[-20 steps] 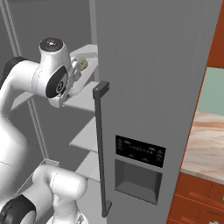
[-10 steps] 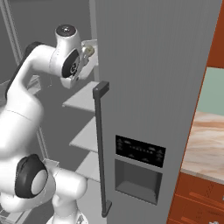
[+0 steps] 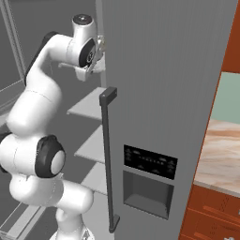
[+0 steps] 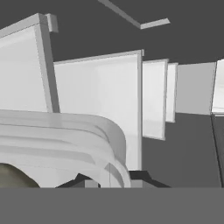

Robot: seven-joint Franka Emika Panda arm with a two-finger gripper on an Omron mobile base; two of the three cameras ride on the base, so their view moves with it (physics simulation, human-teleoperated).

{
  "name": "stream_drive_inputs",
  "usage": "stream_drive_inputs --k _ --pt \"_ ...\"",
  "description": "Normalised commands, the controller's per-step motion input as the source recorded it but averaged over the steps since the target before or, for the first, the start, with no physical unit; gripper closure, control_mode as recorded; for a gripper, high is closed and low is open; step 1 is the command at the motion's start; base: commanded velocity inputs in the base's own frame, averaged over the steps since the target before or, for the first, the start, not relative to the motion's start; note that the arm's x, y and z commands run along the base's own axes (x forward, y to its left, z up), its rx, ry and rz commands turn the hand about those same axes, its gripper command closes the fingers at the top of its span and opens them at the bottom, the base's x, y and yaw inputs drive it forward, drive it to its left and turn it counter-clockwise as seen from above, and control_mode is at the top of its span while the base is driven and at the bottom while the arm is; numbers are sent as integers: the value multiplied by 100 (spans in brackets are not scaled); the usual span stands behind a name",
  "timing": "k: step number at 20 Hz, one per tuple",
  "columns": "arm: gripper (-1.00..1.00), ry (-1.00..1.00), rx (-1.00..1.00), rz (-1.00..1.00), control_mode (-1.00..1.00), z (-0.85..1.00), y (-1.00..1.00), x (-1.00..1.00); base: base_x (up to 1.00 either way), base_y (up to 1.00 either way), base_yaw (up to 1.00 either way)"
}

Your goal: Place two dumplings into each of the tupperware containers and then place the containers in the fridge.

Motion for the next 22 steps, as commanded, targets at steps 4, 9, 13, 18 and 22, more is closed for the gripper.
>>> stream_drive_inputs --k 4,9,13,18,22 --pt "100 0 0 0 -100 3 -9 60 0 0 0" --pt "100 0 0 0 -100 -15 -5 83 0 0 0" --pt "100 1 2 0 -100 -24 -11 81 0 0 0" --pt "100 0 0 0 -100 -5 -9 67 0 0 0" --pt "100 0 0 0 -100 -2 -7 14 0 0 0"
